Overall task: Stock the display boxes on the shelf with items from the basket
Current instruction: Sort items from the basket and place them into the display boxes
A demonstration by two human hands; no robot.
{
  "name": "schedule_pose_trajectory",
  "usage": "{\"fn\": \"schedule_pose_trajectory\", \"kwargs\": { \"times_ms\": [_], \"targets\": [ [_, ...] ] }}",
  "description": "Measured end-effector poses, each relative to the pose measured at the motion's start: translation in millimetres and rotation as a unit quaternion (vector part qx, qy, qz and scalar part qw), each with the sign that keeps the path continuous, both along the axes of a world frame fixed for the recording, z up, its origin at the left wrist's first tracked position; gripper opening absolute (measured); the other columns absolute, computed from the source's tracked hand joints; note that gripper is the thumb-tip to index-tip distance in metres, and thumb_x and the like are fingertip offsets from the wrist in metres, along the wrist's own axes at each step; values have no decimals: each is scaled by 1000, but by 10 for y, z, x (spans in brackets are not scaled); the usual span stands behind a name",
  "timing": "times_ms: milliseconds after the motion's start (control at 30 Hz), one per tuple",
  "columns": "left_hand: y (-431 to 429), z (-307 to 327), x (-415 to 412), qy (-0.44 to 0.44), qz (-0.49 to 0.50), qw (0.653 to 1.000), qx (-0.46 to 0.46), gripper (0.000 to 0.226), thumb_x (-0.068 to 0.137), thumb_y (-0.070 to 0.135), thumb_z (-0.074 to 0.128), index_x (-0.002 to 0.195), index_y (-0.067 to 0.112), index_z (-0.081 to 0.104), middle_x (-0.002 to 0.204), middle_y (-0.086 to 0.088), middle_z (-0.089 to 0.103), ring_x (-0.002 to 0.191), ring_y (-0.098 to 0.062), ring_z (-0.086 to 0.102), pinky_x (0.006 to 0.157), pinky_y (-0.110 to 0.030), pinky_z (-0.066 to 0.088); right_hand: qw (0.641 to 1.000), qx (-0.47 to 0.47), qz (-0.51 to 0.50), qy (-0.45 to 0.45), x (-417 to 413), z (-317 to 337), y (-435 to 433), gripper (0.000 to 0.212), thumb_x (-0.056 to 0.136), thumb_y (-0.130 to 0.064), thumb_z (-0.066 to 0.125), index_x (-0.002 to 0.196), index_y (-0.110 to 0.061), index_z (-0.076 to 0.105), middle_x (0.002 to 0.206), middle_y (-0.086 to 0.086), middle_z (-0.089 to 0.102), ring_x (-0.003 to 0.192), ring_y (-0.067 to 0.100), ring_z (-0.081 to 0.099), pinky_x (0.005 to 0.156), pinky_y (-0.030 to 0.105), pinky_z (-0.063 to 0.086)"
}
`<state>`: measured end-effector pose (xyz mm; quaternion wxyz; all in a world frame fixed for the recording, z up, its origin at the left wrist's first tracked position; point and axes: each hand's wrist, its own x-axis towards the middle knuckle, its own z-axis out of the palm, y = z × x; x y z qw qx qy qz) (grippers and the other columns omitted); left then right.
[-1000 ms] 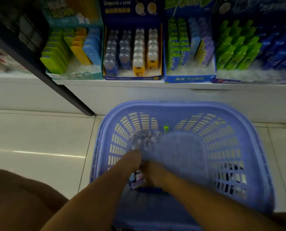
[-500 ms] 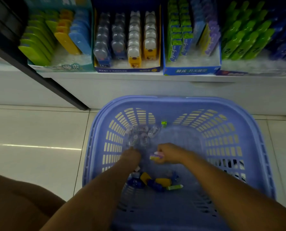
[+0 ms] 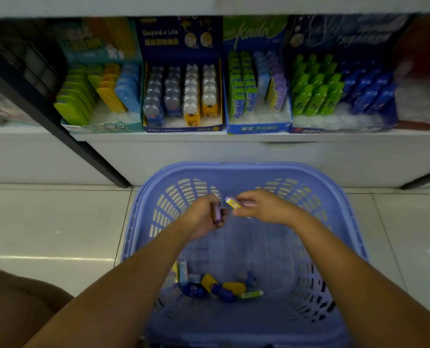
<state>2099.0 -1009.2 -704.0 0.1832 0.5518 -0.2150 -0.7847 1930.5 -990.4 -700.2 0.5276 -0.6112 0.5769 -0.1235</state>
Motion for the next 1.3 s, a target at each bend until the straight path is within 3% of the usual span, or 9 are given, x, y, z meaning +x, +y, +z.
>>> {"fn": "schedule_pose_trajectory", "kwargs": {
  "times_ms": [100, 333, 433, 533, 700, 900, 967, 1167, 1300],
  "targets": [
    [-18, 400, -93, 32, -51, 995, -75, 45, 97, 41, 43, 62, 17, 57, 56, -1, 41, 50, -11, 31, 45, -22, 20, 999, -48, 3, 18, -16, 336, -63, 20, 84, -28, 71, 98, -15, 68, 80, -5, 61, 79, 7, 50, 68, 26, 40],
    [-19, 1036, -14, -79, -76, 969, -221, 7, 88, 7, 63, 83, 5, 58, 55, 2, 39, 50, -9, 27, 40, -17, 20, 994, -10, -13, -105, -84, 922, -113, 49, 75, -6, 75, 122, -14, 63, 121, 6, 66, 101, 4, 55, 102, 36, 44],
    [-58, 1322, 75, -86, -102, 962, -239, 10, 89, 5, 62, 80, 6, 58, 47, 7, 42, 45, -6, 28, 40, -17, 20, 984, 39, -16, -172, -204, 1097, -98, 41, 84, -5, 65, 124, -12, 62, 103, 6, 69, 75, 3, 55, 68, 23, 52],
    [-144, 1561, 166, -88, -119, 955, -257, 10, 87, 7, 64, 79, 7, 59, 50, 6, 44, 46, -6, 30, 39, -16, 23, 974, 9, -74, -212, -281, 1271, -108, 25, 91, -21, 55, 111, -11, 65, 94, 8, 72, 50, 8, 49, 43, 15, 37],
    [-279, 1813, 266, -72, -115, 957, -258, 7, 88, 7, 64, 82, 7, 61, 50, 8, 50, 46, -4, 33, 38, -15, 25, 936, -238, -257, -27, -430, 1419, -334, 18, 87, -24, 65, 101, -14, 70, 62, 1, 60, 47, 0, 50, 50, 13, 41],
    [-392, 1820, 224, -32, -80, 974, -211, 7, 89, 7, 60, 83, 5, 64, 54, 4, 59, 47, -4, 35, 38, -14, 26, 884, -362, -266, 132, -526, 1569, -794, 16, 90, -12, 59, 105, -11, 67, 97, 6, 69, 92, 24, 65, 81, 27, 53],
    [-442, 1813, 204, -23, -77, 976, -201, 10, 90, 6, 59, 81, 5, 64, 54, 2, 59, 47, -4, 36, 38, -14, 26, 882, -376, -221, 180, -526, 1622, -950, 24, 92, -9, 56, 113, -7, 66, 109, 15, 68, 96, 26, 64, 87, 30, 50],
    [-564, 1782, 204, -20, -76, 978, -195, 13, 90, 6, 58, 78, 6, 63, 53, 2, 59, 47, -4, 35, 37, -14, 26, 920, -308, -169, 175, -483, 1679, -1226, 23, 83, -6, 68, 106, -2, 68, 98, 12, 67, 79, 10, 54, 61, 3, 39],
    [-584, 1721, 180, -26, -85, 976, -199, 10, 89, 7, 59, 80, 5, 63, 55, 2, 59, 47, -5, 36, 38, -15, 27, 922, -297, -173, 177, -499, 1656, -1275, 27, 78, -11, 75, 104, -6, 72, 102, 7, 68, 82, 10, 54, 71, 15, 40]
  ]
}}
